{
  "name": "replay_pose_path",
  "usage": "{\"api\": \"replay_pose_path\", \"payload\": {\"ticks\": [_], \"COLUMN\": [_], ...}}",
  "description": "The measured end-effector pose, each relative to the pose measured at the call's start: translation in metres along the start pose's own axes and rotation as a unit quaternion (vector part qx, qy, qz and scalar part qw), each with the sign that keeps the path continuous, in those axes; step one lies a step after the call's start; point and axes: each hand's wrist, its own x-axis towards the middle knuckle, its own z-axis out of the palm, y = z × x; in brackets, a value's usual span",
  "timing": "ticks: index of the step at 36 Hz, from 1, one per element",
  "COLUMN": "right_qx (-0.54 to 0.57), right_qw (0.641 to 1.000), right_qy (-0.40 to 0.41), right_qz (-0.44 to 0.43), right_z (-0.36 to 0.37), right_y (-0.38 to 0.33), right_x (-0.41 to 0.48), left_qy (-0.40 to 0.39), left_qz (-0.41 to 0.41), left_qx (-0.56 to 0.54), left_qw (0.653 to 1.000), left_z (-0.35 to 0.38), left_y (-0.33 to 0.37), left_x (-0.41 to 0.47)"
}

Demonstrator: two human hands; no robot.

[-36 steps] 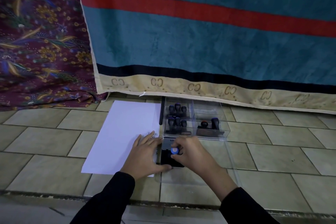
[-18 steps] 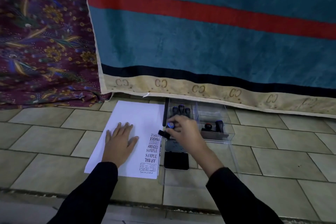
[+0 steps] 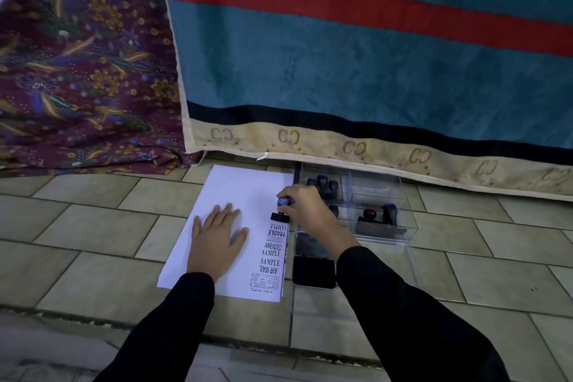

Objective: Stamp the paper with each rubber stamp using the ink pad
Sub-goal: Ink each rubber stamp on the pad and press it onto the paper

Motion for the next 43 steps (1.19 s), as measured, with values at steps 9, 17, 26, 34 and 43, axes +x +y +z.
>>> {"api": "replay_pose_path", "payload": {"ticks": [9,17,26,34,43], "right_qx": [-0.018,-0.051,-0.057,-0.074,-0.116], "right_qw": [1.0,0.998,0.998,0.997,0.993], "right_qy": [-0.016,-0.022,-0.015,-0.032,-0.029], "right_qz": [-0.018,-0.023,0.004,0.021,0.019], "right_z": [0.004,0.007,0.008,0.008,0.022], "right_y": [-0.003,-0.005,-0.008,-0.012,-0.013], "right_x": [0.002,0.002,0.005,0.005,-0.003], "left_qy": [0.005,0.007,-0.004,0.009,0.042], "left_qz": [0.0,-0.001,-0.003,-0.039,-0.032], "left_qx": [0.003,0.002,0.01,0.017,0.035], "left_qw": [1.0,1.0,1.0,0.999,0.998], "left_z": [0.002,0.003,0.0,-0.005,0.002], "left_y": [-0.002,-0.003,0.0,0.016,0.016], "left_x": [0.001,0.001,0.001,0.009,0.005]}}
